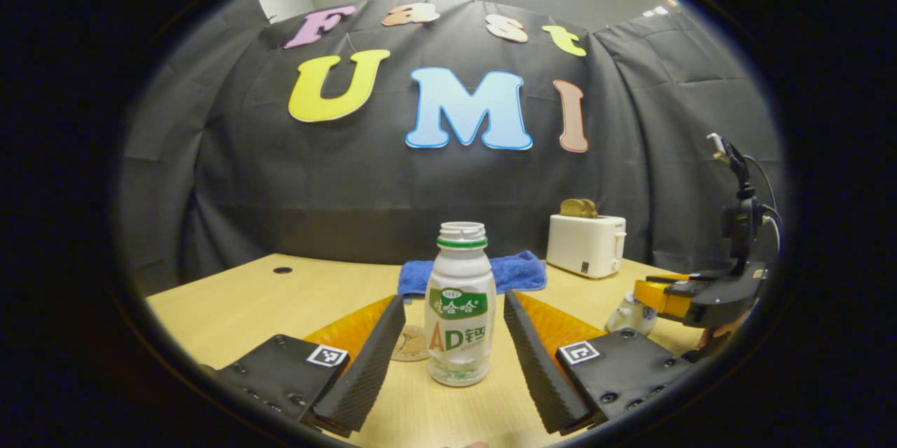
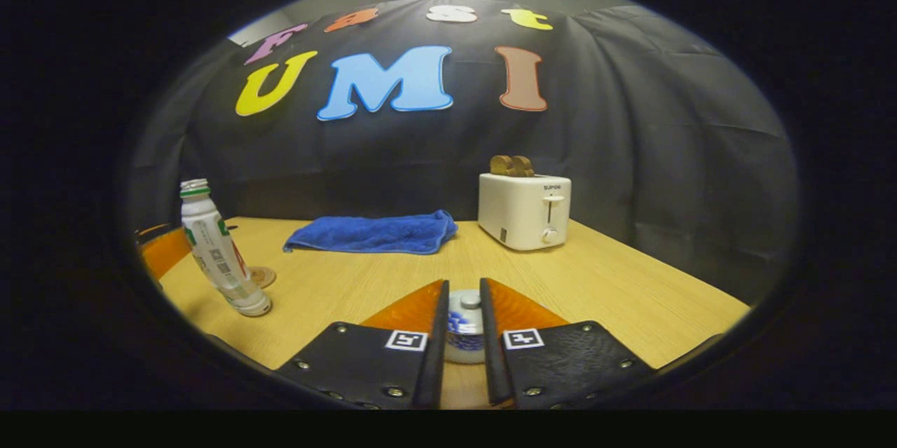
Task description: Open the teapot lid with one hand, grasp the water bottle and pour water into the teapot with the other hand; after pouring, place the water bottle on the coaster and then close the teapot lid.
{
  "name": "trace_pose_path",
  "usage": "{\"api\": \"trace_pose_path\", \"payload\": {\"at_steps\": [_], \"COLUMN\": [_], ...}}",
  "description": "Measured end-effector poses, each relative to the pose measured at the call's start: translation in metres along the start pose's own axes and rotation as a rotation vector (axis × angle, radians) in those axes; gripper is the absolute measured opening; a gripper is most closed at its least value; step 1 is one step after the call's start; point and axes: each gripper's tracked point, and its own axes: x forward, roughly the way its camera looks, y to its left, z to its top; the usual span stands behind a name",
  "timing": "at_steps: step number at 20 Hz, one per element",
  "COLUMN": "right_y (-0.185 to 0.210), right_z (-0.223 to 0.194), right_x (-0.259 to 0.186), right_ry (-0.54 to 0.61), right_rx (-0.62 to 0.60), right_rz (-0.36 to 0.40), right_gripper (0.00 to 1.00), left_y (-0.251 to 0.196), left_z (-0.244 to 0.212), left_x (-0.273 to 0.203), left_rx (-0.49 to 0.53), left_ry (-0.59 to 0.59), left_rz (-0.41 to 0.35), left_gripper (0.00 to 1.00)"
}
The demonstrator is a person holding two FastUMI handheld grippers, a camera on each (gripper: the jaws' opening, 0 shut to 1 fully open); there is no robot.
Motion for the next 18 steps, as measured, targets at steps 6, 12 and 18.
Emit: {"api": "trace_pose_path", "payload": {"at_steps": [6,12,18], "right_y": [-0.002,0.002,0.021], "right_z": [0.004,0.021,0.044], "right_x": [0.001,-0.008,-0.03], "right_ry": [-0.023,-0.083,-0.146], "right_rx": [-0.082,-0.069,-0.084], "right_rz": [-0.014,0.013,0.07], "right_gripper": [0.19,0.02,0.02], "left_y": [-0.002,-0.005,-0.006], "left_z": [-0.002,-0.002,-0.009], "left_x": [0.0,-0.003,0.006], "left_rx": [0.019,0.017,0.017], "left_ry": [0.007,-0.005,0.0], "left_rz": [-0.002,-0.011,-0.01], "left_gripper": [0.99,0.99,0.99]}}
